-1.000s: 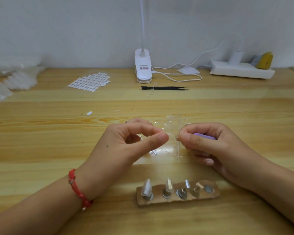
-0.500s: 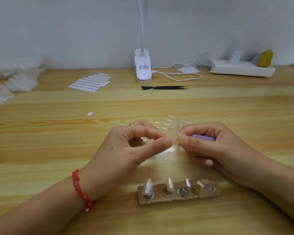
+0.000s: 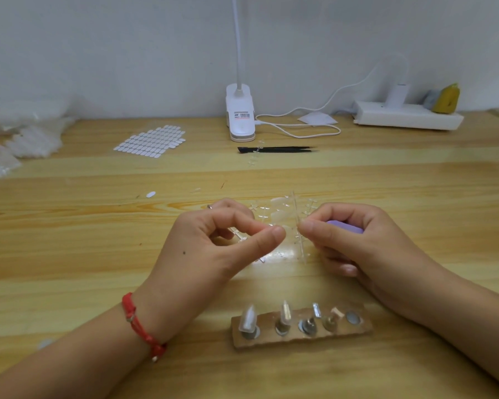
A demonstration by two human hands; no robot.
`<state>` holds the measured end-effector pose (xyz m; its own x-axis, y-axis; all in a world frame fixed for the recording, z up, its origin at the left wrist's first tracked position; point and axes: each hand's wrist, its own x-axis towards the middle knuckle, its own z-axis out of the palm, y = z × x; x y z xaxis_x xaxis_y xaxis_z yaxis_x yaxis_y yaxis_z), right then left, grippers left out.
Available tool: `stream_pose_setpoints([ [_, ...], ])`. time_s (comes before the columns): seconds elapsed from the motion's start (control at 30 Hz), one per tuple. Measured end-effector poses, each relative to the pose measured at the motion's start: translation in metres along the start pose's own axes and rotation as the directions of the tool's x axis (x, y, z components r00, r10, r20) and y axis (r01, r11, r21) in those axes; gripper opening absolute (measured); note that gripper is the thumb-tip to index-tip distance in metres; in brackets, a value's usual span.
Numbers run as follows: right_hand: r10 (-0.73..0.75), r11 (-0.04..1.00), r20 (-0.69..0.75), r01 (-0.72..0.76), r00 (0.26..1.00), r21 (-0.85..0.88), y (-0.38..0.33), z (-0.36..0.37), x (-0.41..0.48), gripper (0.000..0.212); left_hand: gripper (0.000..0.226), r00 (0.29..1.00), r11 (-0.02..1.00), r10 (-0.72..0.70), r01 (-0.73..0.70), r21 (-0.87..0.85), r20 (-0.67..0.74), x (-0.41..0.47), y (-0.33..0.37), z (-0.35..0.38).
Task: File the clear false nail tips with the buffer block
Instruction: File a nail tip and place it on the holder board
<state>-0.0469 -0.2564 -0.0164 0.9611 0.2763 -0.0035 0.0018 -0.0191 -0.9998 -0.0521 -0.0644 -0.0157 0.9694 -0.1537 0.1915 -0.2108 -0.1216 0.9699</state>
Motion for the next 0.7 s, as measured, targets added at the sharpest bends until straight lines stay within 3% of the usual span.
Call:
stream_pose_setpoints([
  [0.2, -0.001, 0.999, -0.034, -0.001, 0.999, -0.044, 0.002, 0.000, 0.000, 0.025, 0.023, 0.999, 1.000, 0.011, -0.010, 0.024, -0.034, 0.000, 0.003, 0.003],
  [0.3, 0.010, 0.999, -0.072, -0.008, 0.997, 0.033, 0.001, 0.000, 0.001, 0.023, 0.022, 0.997, 0.997, 0.053, -0.050, 0.056, -0.054, 0.000, 0.000, 0.002],
  [0.4, 0.017, 0.995, -0.094, -0.008, 0.995, 0.099, -0.001, 0.000, 0.002, 0.018, 0.016, 0.953, 0.959, 0.259, -0.233, 0.161, -0.160, 0.000, 0.001, -0.003],
  [0.47, 0.015, 1.000, -0.058, -0.014, 0.998, 0.022, -0.001, 0.002, 0.001, 0.021, 0.009, 0.882, 0.876, 0.431, -0.357, 0.325, -0.193, 0.000, 0.004, -0.007],
  [0.53, 0.019, 1.000, -0.036, -0.019, 0.999, -0.011, 0.000, 0.002, 0.002, 0.031, 0.007, 0.849, 0.830, 0.496, -0.404, 0.383, -0.179, -0.001, 0.006, -0.006],
  [0.6, 0.036, 0.986, -0.007, -0.034, 0.999, 0.165, 0.001, 0.000, 0.005, 0.023, 0.006, 0.861, 0.837, 0.487, -0.414, 0.358, -0.144, -0.003, 0.006, -0.003],
  [0.7, 0.070, 0.906, 0.055, -0.087, 0.996, 0.415, 0.000, -0.005, 0.008, 0.039, 0.007, 0.909, 0.881, 0.410, -0.372, 0.293, -0.079, -0.006, 0.005, 0.001],
])
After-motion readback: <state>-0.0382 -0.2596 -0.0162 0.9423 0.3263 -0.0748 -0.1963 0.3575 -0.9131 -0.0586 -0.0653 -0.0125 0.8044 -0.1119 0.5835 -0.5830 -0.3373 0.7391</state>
